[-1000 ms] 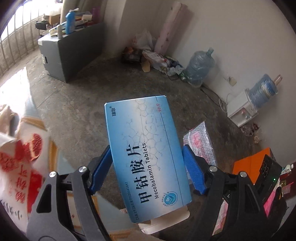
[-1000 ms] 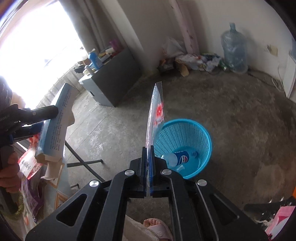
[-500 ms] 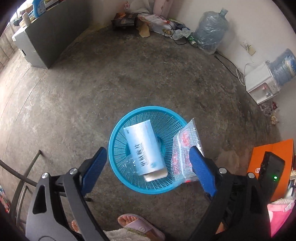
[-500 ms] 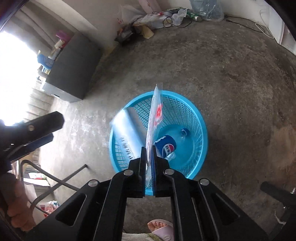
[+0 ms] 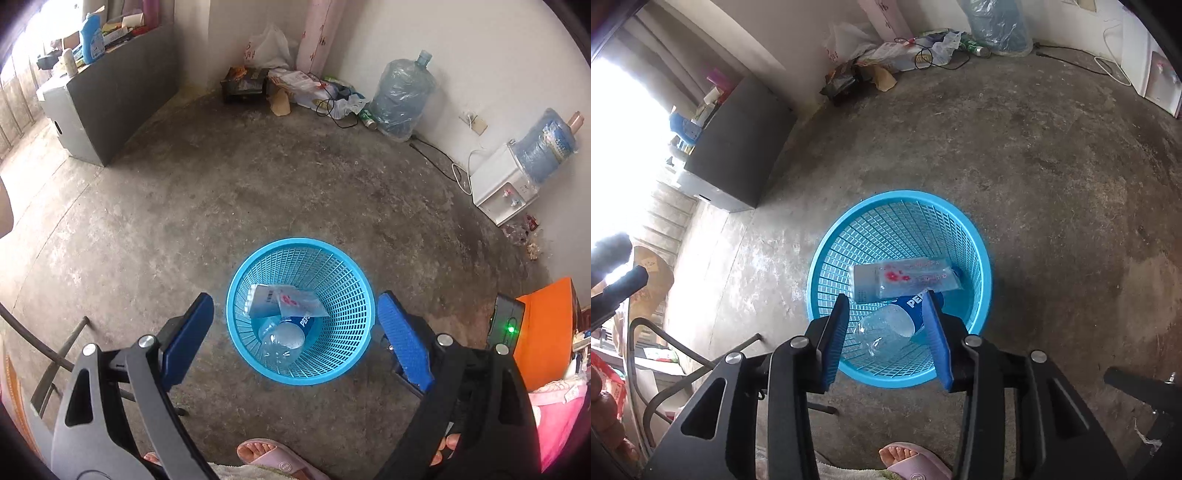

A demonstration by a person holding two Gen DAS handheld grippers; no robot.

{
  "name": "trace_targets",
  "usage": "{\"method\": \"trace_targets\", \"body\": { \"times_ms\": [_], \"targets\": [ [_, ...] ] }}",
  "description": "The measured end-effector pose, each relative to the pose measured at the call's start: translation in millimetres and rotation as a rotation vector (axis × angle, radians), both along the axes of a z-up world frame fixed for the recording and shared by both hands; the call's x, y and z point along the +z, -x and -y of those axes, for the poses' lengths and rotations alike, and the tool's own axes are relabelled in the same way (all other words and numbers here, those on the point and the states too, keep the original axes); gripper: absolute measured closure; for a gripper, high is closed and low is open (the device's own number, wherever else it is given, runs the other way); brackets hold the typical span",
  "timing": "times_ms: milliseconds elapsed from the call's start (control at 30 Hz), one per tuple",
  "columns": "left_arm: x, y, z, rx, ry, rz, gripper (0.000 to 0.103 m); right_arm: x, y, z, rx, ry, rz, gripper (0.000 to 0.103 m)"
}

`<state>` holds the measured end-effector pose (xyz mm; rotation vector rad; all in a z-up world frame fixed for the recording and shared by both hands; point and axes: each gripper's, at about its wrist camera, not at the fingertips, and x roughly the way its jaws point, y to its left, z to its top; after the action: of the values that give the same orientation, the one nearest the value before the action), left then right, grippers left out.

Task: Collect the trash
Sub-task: 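Drop the box and plastic bag into the blue wastebasket, opening both grippers, then move both tools back toward the purple snack bag on the table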

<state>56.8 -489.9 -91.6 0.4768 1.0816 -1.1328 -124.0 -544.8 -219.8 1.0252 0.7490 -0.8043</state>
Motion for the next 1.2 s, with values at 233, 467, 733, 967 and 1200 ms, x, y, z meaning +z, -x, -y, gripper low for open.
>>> {"method": "trace_targets", "body": {
  "times_ms": [233, 467, 733, 967, 1200],
  "targets": [
    [46, 13, -44, -0.033, 0.039, 0.044, 0.017, 50, 3, -30, 0.031, 0.134, -0.004, 0.046],
    [103, 13, -131, 0.046, 0.182, 0.100, 0.013, 123, -8, -84, 0.075, 0.402, -0.064, 0.011],
    [144, -9, -255, 0.175, 0.302, 0.079, 0.009, 179, -28, -156, 0.176, 0.638, -0.091, 0.006],
    [154, -25, -382, 0.378, 0.350, 0.116, 0.009, 216, -40, -206, 0.284, 0.766, -0.037, 0.006],
    [160, -29, -502, 0.612, 0.340, 0.249, 0.009, 241, -56, -249, 0.452, 0.737, 0.224, 0.006]
  ]
}}
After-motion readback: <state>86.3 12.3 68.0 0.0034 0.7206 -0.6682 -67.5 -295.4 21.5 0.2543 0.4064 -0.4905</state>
